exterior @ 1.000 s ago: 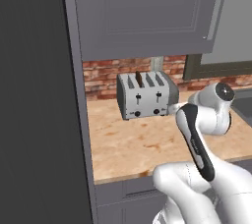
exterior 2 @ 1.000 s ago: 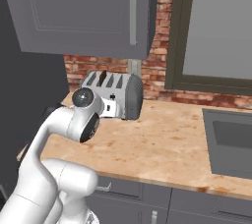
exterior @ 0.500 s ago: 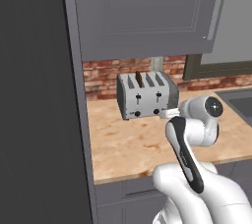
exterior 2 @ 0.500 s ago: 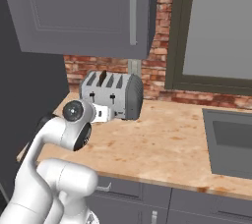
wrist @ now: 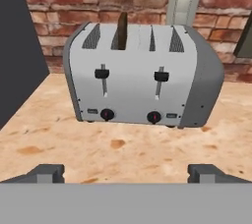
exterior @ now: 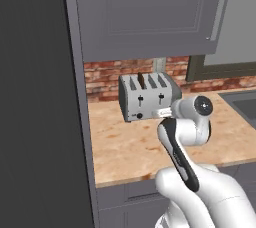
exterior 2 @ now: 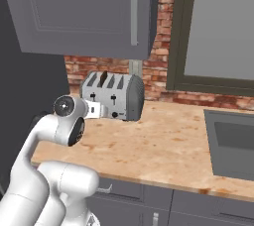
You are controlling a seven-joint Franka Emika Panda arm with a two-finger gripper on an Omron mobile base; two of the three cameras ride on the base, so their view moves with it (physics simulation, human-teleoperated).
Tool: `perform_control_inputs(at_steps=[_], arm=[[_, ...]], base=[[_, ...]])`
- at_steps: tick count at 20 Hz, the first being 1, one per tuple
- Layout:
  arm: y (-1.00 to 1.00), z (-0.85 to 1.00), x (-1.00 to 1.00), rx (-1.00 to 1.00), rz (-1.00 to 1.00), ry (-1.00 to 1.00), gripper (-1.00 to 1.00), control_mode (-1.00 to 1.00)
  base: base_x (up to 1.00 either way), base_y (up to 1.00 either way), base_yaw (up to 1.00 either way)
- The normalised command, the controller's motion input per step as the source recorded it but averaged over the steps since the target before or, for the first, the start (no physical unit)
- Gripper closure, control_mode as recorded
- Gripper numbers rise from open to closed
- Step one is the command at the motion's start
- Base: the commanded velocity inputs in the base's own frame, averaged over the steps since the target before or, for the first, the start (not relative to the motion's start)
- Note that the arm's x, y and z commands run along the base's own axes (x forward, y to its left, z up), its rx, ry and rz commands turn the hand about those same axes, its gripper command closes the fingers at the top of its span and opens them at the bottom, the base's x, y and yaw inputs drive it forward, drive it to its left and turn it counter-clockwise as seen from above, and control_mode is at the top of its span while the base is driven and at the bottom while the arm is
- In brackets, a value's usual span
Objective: Start the toaster. Once the lever pops up, take the bread to the plate on the dining counter.
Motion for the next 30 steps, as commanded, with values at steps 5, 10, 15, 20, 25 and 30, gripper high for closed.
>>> perform_control_inputs(at_steps=[5,10,15,20,25,30], arm=[[0.19,0.11,0.37,0.0,0.0,0.06,-1.0,-1.0],[0.2,0.14,0.36,0.0,0.0,0.05,-1.0,-1.0],[0.15,0.14,0.26,0.0,0.0,0.04,-1.0,-1.0],[0.17,0.06,0.14,0.0,0.0,0.02,-1.0,-1.0],[0.23,0.0,0.02,0.0,0.0,0.04,-1.0,-1.0],[0.19,0.0,0.01,0.0,0.0,0.05,-1.0,-1.0]], base=[[0.0,0.0,0.0],[0.0,0.0,0.0],[0.0,0.0,0.0],[0.0,0.0,0.0],[0.0,0.0,0.0],[0.0,0.0,0.0]])
